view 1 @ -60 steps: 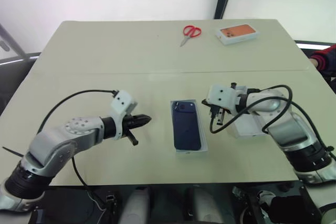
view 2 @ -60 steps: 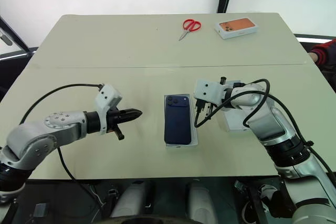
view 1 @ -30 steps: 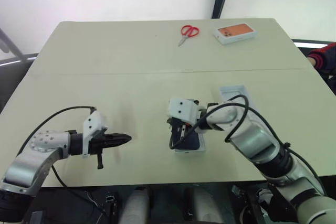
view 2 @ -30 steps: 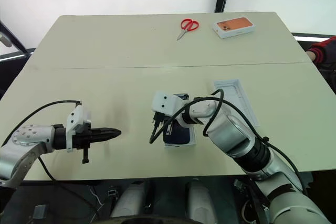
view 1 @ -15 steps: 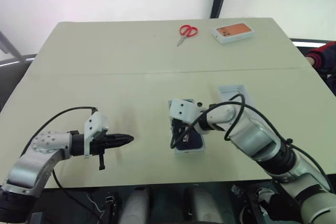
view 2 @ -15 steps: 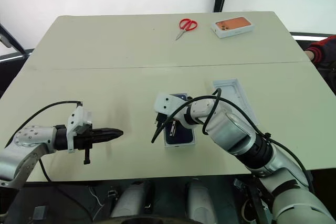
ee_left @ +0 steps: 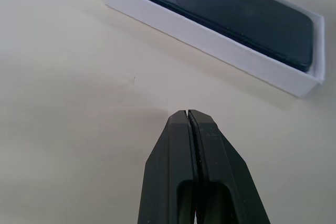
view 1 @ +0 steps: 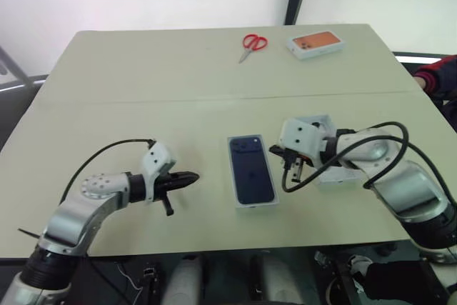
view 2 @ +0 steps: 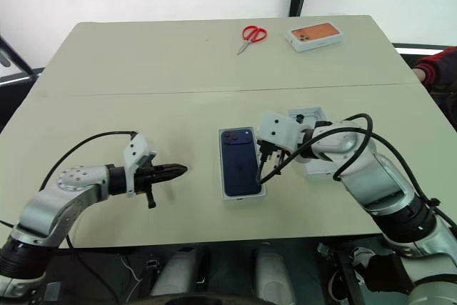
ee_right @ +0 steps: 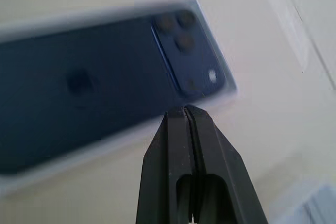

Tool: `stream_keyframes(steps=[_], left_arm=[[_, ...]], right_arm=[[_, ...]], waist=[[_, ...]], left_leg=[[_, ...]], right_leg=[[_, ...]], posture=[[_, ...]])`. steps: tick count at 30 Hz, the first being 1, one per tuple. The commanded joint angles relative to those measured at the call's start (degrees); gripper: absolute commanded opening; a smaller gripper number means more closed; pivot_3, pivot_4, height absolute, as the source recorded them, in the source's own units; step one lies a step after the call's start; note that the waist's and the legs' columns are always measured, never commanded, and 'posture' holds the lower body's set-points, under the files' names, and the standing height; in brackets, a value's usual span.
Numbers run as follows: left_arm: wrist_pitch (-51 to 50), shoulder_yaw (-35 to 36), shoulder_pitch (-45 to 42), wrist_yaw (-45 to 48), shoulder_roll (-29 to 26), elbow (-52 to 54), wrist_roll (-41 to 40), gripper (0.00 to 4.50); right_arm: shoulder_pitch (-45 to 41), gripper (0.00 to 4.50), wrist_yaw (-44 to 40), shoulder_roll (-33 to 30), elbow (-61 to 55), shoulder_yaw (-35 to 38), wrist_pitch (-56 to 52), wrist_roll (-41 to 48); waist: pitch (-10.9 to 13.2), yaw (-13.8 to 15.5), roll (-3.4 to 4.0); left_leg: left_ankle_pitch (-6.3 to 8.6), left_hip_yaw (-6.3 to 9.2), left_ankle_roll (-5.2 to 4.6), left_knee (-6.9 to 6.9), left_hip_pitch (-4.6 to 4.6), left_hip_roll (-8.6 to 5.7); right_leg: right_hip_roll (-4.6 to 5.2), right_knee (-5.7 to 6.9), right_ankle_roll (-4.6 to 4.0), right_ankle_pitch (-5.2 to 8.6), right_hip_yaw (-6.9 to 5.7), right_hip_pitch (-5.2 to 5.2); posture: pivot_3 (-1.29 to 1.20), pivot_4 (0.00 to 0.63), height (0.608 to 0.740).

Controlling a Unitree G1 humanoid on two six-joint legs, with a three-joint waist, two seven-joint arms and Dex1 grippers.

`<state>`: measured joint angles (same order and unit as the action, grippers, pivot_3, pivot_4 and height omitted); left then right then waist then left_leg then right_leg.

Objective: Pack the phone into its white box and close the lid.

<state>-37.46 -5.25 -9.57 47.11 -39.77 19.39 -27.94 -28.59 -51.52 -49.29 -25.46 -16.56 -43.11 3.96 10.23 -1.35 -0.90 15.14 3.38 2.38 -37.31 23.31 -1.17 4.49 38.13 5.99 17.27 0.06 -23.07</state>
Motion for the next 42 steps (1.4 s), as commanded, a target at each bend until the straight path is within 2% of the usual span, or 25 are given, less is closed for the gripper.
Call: stream_keyframes(steps=[1,7,18,23,34,42], left_arm=[[-2.4,-2.1,-2.2,-0.8,1.9,2.7,-0.4,0.07],[-6.7,-10.7,-9.5,-2.9,3.4,-0.4,6.3,0.07],[-7.4,-17.8,-18.6,-1.5,8.9,-5.6,10.7,0.07],[-7.2,-18.6,-20.1,-1.1,10.8,-7.5,12.2,0.07],[-4.5,-22.2,-24.7,-0.1,20.6,-15.3,15.6,0.07],[-5.4,-23.0,-26.0,1.6,24.1,-16.7,15.6,0.07]], right_arm=[[0.5,0.0,0.1,-1.6,0.5,-0.4,4.1,-2.6],[1.0,0.0,-1.0,-0.9,2.5,-3.1,6.5,-5.0],[1.6,0.0,-1.6,1.2,3.3,-5.5,8.1,-7.8],[2.5,0.0,-2.2,1.0,2.5,-4.8,7.9,-8.0],[7.8,0.0,-3.6,-4.0,2.2,1.0,8.1,-7.6],[9.2,0.0,-4.6,-6.5,3.8,3.9,9.7,-7.4]], waist=[[0.0,0.2,0.05],[0.0,0.7,0.04],[0.0,0.7,0.04],[0.0,0.9,0.03],[0.0,2.2,0.05],[0.0,2.0,0.05]], left_leg=[[0.0,0.01,0.0,0.02,0.0,0.0],[-0.01,0.03,0.01,-0.06,0.02,-0.03],[-0.02,0.03,0.03,-0.09,0.03,-0.04],[-0.02,0.05,0.03,-0.15,0.03,-0.05],[0.12,0.12,-0.2,-0.63,0.05,-0.12],[0.14,0.1,-0.25,-0.66,0.06,-0.14]], right_leg=[[0.0,0.01,0.0,0.0,0.0,-0.01],[0.07,-0.01,0.0,0.0,-0.02,0.06],[0.06,-0.02,0.01,0.0,-0.02,0.06],[0.08,-0.04,0.01,0.0,-0.03,0.13],[0.12,-0.06,0.03,0.02,-0.13,0.4],[0.13,-0.05,0.05,0.03,-0.12,0.4]], posture=[[0.0,0.15,0.74],[0.0,0.15,0.74],[0.0,0.15,0.74],[0.0,0.15,0.74],[0.0,0.15,0.74],[0.0,0.15,0.74]])
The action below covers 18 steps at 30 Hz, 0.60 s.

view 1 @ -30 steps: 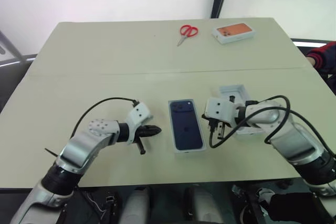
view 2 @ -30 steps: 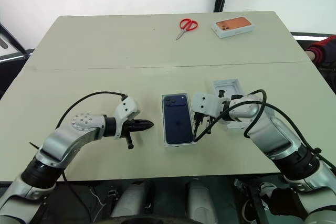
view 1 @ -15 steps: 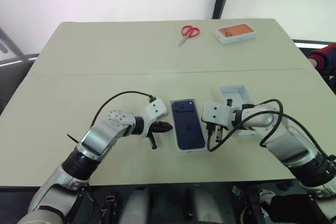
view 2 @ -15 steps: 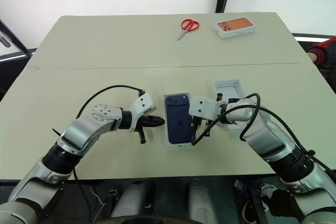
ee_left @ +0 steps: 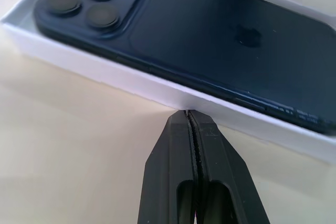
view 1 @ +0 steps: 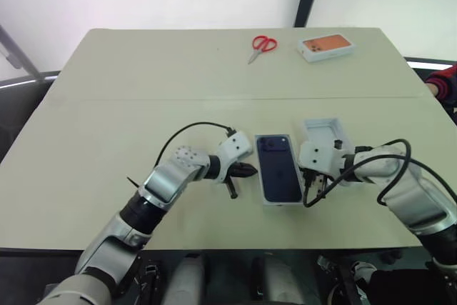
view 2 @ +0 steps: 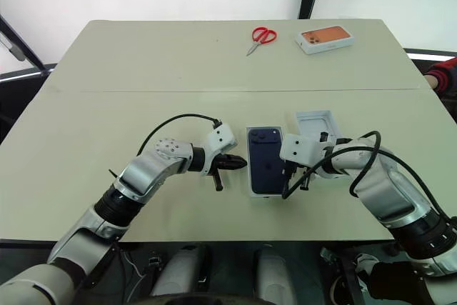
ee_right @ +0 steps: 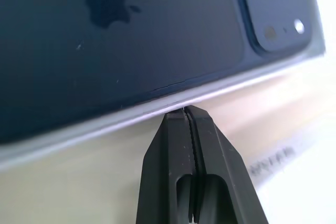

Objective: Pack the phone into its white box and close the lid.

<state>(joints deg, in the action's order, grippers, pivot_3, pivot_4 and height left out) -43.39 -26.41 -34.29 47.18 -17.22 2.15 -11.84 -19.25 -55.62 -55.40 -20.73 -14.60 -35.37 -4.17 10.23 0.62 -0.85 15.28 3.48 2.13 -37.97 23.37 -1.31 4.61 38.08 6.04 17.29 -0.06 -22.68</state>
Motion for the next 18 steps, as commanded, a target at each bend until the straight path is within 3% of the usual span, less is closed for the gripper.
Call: stream_keyframes(steps=[1,18], left_arm=[[0.6,-1.8,-1.5,1.6,1.7,0.1,-0.2,0.07],[2.2,-0.1,-2.7,1.3,2.4,-3.1,1.4,0.07]], right_arm=[[-0.1,0.0,-0.6,-0.5,-0.9,2.1,2.1,0.8],[0.3,0.0,-1.6,-0.1,-0.9,1.9,2.5,0.6]], waist=[[0.0,0.0,0.0],[0.0,0.0,0.0]], left_leg=[[0.0,0.0,0.0,0.0,0.0,0.0],[0.0,0.0,0.0,-0.03,-0.01,0.01]], right_leg=[[0.0,0.0,0.0,0.0,0.0,0.0],[0.02,0.0,0.0,0.0,0.01,0.02]], posture=[[0.0,0.15,0.74],[0.0,0.15,0.74]])
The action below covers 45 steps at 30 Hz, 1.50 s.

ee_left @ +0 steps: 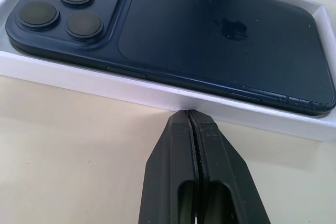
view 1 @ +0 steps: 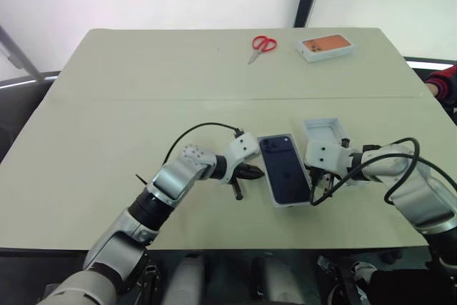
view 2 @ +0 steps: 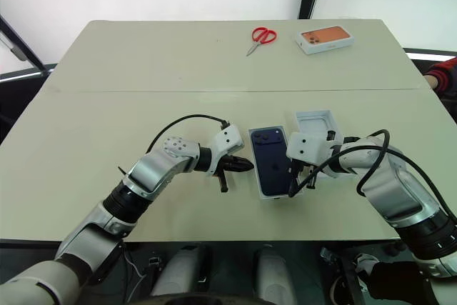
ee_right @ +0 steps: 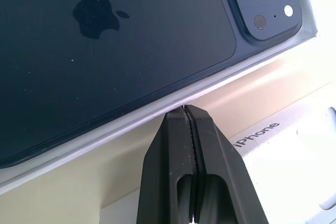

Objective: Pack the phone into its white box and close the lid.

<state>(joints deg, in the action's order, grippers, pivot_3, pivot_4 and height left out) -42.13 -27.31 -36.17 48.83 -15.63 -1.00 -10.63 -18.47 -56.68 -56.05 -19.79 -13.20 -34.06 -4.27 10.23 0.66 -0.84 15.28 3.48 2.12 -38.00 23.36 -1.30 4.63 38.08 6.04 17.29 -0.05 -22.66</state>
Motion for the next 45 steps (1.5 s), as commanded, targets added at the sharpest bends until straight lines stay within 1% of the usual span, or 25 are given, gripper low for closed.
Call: stream_keyframes(steps=[1,12,22,26,40,45], left_arm=[[0.9,1.0,-0.9,-0.5,0.9,-0.1,0.2,0.07],[1.1,1.3,-1.3,0.4,0.0,-0.1,0.2,0.07],[0.8,3.9,-1.8,-0.8,0.1,-1.5,0.0,0.07],[1.2,3.9,-1.9,-0.7,-0.1,-1.8,0.3,0.07],[1.6,5.9,-2.8,-4.1,4.8,-6.1,0.1,0.07],[2.1,5.9,-3.2,-4.2,5.2,-7.0,0.3,0.07]], right_arm=[[-0.5,0.0,-0.5,0.6,-1.8,0.5,1.2,0.7],[0.1,0.0,-0.1,0.1,-1.2,1.1,1.1,0.4],[0.2,0.0,-0.9,-1.3,-1.0,2.6,1.3,0.8],[0.0,0.0,-1.2,-1.8,-1.2,2.9,1.4,1.0],[-0.3,0.0,-2.1,-3.5,-2.0,5.1,1.0,1.7],[-1.5,0.0,-2.3,-3.9,-2.4,7.3,-0.3,3.0]], waist=[[0.0,0.0,0.0],[0.0,-0.1,0.0],[0.0,-0.1,0.0],[0.0,-0.1,0.0],[0.0,0.0,0.0],[0.0,0.0,0.0]], left_leg=[[0.0,0.0,0.0,0.0,0.0,0.0],[0.0,0.0,0.0,0.0,0.0,0.0],[0.0,0.0,0.0,0.0,0.0,0.0],[0.0,0.0,0.0,0.0,0.0,0.0],[0.0,-0.01,0.0,-0.01,0.0,-0.01],[0.0,-0.01,0.0,-0.02,0.01,-0.02]], right_leg=[[0.0,0.0,0.0,0.0,0.0,0.0],[-0.01,0.0,0.0,0.0,0.0,0.0],[-0.02,0.01,0.0,0.0,0.0,-0.01],[-0.02,0.01,0.0,0.0,0.0,-0.02],[-0.01,0.01,0.0,0.0,0.0,-0.01],[-0.01,0.01,0.01,0.0,0.0,-0.02]], posture=[[0.0,0.15,0.74],[0.0,0.15,0.74],[0.0,0.15,0.74],[0.0,0.15,0.74],[0.0,0.15,0.74],[0.0,0.15,0.74]])
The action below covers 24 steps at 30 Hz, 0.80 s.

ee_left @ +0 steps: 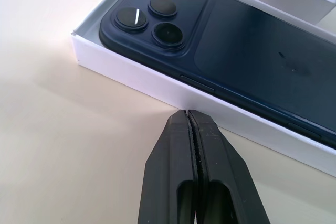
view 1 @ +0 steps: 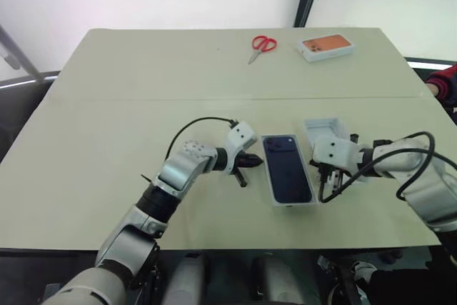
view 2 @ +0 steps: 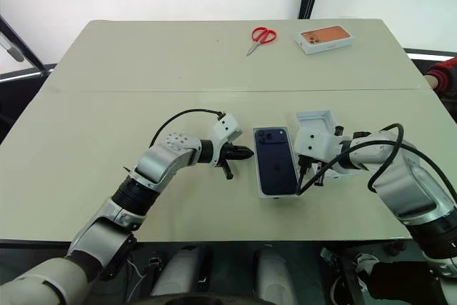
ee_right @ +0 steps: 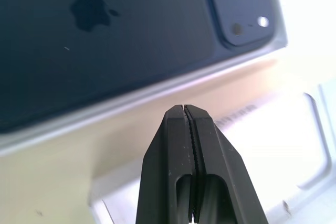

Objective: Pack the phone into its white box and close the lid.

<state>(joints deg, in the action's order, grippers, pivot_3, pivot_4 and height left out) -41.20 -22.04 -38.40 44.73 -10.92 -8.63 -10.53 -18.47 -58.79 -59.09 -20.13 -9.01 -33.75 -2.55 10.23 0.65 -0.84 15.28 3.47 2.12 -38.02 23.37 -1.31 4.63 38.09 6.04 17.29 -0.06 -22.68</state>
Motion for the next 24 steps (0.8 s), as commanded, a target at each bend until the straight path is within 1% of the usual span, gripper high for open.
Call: stream_keyframes(steps=[1,4,5,6,8,11,12,13,15,18,24], left_arm=[[1.3,0.6,-0.9,0.0,0.3,0.8,0.2,0.07],[1.0,1.2,-0.2,0.9,-1.2,2.8,-0.3,0.07],[1.2,1.6,0.1,1.3,-1.9,3.6,-0.6,0.0],[1.3,1.9,0.4,1.6,-2.3,4.1,-0.8,0.0],[3.4,3.7,2.2,3.3,-4.7,6.6,-1.9,0.0],[8.4,6.6,5.8,7.3,-9.2,10.8,-3.8,0.0],[11.5,7.9,7.8,9.4,-11.3,12.6,-4.6,0.0],[14.7,9.4,9.8,12.1,-13.3,14.3,-5.9,0.0],[18.5,12.2,12.7,16.4,-15.6,16.4,-9.2,0.0],[19.3,14.9,15.1,21.6,-18.3,17.6,-13.6,0.0],[19.2,16.7,17.6,25.2,-22.6,19.1,-16.2,0.0]], right_arm=[[-1.7,0.0,-0.3,-0.8,-2.1,3.6,-1.2,1.7],[-3.6,0.0,0.2,0.6,-1.8,5.9,-6.5,4.7],[-4.7,0.55,0.5,1.5,-1.7,6.7,-9.9,6.4],[-5.5,0.9,0.8,2.1,-1.8,7.2,-12.4,7.5],[-5.7,1.9,-0.2,1.7,-3.4,7.8,-17.1,10.0],[-7.5,3.45,2.8,2.4,-4.0,7.7,-26.5,11.4],[-8.6,3.95,4.1,3.4,-3.3,7.6,-30.3,12.0],[-10.2,3.95,5.7,4.7,-1.9,7.3,-35.2,12.6],[-12.1,3.95,7.2,6.1,-0.3,6.7,-41.2,14.0],[-13.3,3.95,8.7,6.4,0.5,5.8,-45.5,15.6],[-15.0,3.95,12.2,8.3,2.6,5.2,-51.1,18.3]], waist=[[0.0,0.0,0.0],[0.0,0.0,0.0],[0.0,-0.1,0.0],[0.0,-0.2,0.01],[0.0,-0.2,0.02],[0.0,-0.4,0.04],[0.0,-0.5,0.05],[0.0,-0.8,0.08],[0.0,-1.0,0.12],[0.0,-0.2,0.14],[0.0,-0.2,0.15]], left_leg=[[0.0,0.0,0.0,0.0,0.0,0.0],[0.0,0.0,0.0,0.0,0.0,0.01],[0.0,0.0,0.0,0.0,0.0,0.02],[0.0,0.0,0.0,0.0,0.0,0.03],[0.0,0.01,0.0,0.02,0.0,0.06],[0.0,0.0,0.0,0.05,0.01,0.12],[0.0,0.0,0.0,0.05,0.0,0.13],[0.0,-0.01,0.01,0.06,0.0,0.14],[0.0,-0.02,0.01,0.05,0.0,0.14],[0.0,0.01,0.01,0.06,0.04,0.12],[0.04,-0.05,-0.06,0.04,0.05,0.07]], right_leg=[[0.0,0.0,0.0,0.0,0.0,0.0],[0.0,0.0,0.0,0.0,0.0,0.0],[0.0,0.0,0.0,0.0,0.0,0.0],[-0.01,0.0,0.0,0.0,0.0,-0.01],[-0.02,0.02,0.0,0.0,0.01,-0.03],[-0.02,0.01,0.0,0.0,0.02,-0.06],[0.0,0.01,-0.01,0.0,0.02,-0.06],[0.01,0.02,-0.02,-0.01,0.04,-0.08],[0.05,0.02,-0.03,-0.01,0.06,-0.07],[0.09,-0.03,-0.04,-0.01,0.03,-0.07],[0.11,-0.08,-0.04,-0.01,0.04,-0.06]], posture=[[0.0,0.15,0.74],[0.0,0.15,0.74],[0.0,0.15,0.74],[0.0,0.15,0.74],[0.0,0.15,0.74],[0.0,0.15,0.74],[0.0,0.15,0.74],[0.0,0.15,0.74],[0.0,0.15,0.74],[0.0,0.15,0.74],[0.0,0.15,0.74]])
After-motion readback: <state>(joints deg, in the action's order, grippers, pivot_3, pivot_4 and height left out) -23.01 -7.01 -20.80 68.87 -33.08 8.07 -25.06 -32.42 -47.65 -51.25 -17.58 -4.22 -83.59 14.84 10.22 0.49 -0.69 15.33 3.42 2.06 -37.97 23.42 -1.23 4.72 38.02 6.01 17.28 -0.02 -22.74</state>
